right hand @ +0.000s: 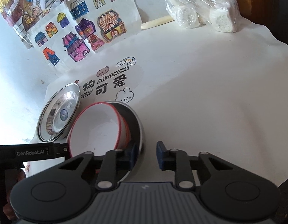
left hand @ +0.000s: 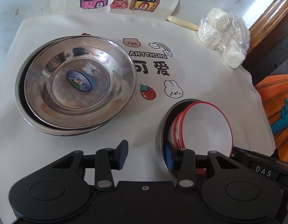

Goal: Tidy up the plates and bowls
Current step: 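Close both tools on the steel bowl rim, then lift the steel bowl holding the white bowls off the table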

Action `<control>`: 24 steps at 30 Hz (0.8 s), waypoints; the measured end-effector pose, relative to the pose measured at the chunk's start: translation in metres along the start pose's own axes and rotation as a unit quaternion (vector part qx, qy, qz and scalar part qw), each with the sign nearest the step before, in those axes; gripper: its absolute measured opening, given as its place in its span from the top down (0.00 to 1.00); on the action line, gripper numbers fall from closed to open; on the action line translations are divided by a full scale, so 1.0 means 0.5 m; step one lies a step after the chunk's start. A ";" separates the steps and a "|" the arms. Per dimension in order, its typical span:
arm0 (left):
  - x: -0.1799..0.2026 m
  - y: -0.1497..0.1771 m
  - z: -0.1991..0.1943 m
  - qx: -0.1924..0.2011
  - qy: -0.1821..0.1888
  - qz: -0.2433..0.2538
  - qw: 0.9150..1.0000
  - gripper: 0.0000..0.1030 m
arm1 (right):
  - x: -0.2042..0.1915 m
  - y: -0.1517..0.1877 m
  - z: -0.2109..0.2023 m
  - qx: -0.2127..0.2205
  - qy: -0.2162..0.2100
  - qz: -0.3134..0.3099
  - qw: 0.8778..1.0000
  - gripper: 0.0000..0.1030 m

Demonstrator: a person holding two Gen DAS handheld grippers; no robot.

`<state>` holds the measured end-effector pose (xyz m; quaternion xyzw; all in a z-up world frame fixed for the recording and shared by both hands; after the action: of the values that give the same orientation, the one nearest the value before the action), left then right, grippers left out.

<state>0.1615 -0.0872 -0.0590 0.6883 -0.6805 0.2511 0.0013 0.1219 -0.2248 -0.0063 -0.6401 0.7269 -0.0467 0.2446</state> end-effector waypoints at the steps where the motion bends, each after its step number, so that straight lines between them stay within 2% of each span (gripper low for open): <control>1: 0.002 0.000 0.000 -0.001 0.004 0.000 1.000 0.63 | -0.002 0.000 0.000 0.000 -0.002 -0.001 1.000 0.80; 6: 0.016 0.000 0.002 -0.006 0.032 0.006 0.999 0.81 | -0.005 0.000 0.002 -0.005 -0.016 0.006 1.000 0.86; 17: 0.019 0.001 0.002 -0.002 0.044 0.007 0.999 0.83 | -0.005 0.000 0.001 -0.002 -0.014 0.009 1.000 0.87; 20: 0.021 0.002 0.002 0.001 0.047 0.007 0.999 0.88 | -0.003 -0.001 0.000 0.002 -0.015 0.012 1.000 0.87; 24: 0.025 0.002 0.002 0.005 0.041 0.011 0.999 0.88 | -0.004 0.001 -0.002 0.008 -0.012 0.014 1.000 0.87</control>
<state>0.1603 -0.0995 -0.0558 0.6699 -0.6863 0.2823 0.0229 0.1210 -0.2230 -0.0051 -0.6281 0.7325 -0.0414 0.2592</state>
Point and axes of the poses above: each gripper's, at about its wrist camera, not at the fingertips, and z roughly the way its jaws point, x to its right, y to its underside, the point moved 10 cm from there along z, roughly the way its jaws point, and after that the axes turned 6 degrees about -x, right-handed, at the moved point
